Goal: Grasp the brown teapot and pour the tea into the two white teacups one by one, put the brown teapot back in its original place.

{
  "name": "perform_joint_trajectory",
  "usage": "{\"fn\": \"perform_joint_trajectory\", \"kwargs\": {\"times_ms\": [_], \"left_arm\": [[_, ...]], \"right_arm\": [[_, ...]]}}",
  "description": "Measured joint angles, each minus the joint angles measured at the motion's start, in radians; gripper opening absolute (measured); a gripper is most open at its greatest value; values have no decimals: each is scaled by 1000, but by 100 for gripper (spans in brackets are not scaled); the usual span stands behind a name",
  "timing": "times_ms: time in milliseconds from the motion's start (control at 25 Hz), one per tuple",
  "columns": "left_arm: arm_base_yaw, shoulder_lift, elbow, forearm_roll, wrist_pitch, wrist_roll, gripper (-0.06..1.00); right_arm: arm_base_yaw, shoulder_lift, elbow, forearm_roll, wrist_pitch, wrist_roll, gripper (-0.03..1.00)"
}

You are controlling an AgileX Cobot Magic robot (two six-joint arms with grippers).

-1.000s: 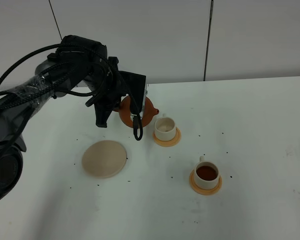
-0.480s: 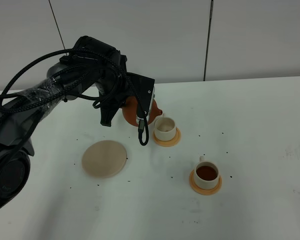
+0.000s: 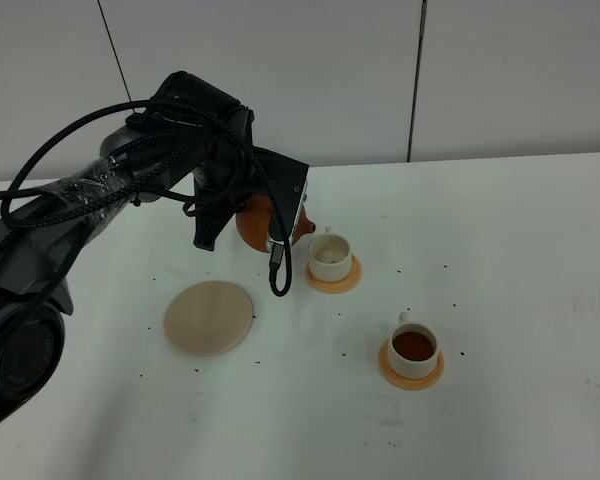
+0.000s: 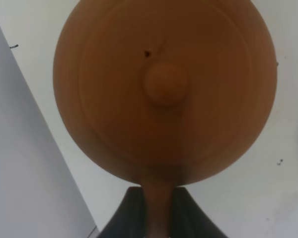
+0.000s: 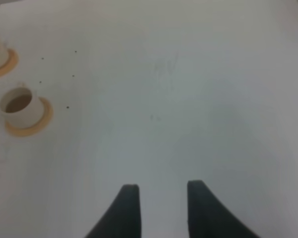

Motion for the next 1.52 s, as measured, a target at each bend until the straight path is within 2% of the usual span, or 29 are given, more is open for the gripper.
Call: {"fn": "perform_joint_trajectory", "kwargs": {"times_ms": [720, 1000, 1520], "left_arm": [[-33, 0, 0, 52, 1, 0, 17], [-49, -1, 0, 102, 26, -11, 17], [-61, -10, 0, 148, 46, -16, 17]], "right_arm": [[0, 0, 0, 0, 0, 0, 23], [0, 0, 0, 0, 0, 0, 23], [0, 0, 0, 0, 0, 0, 23]]}}
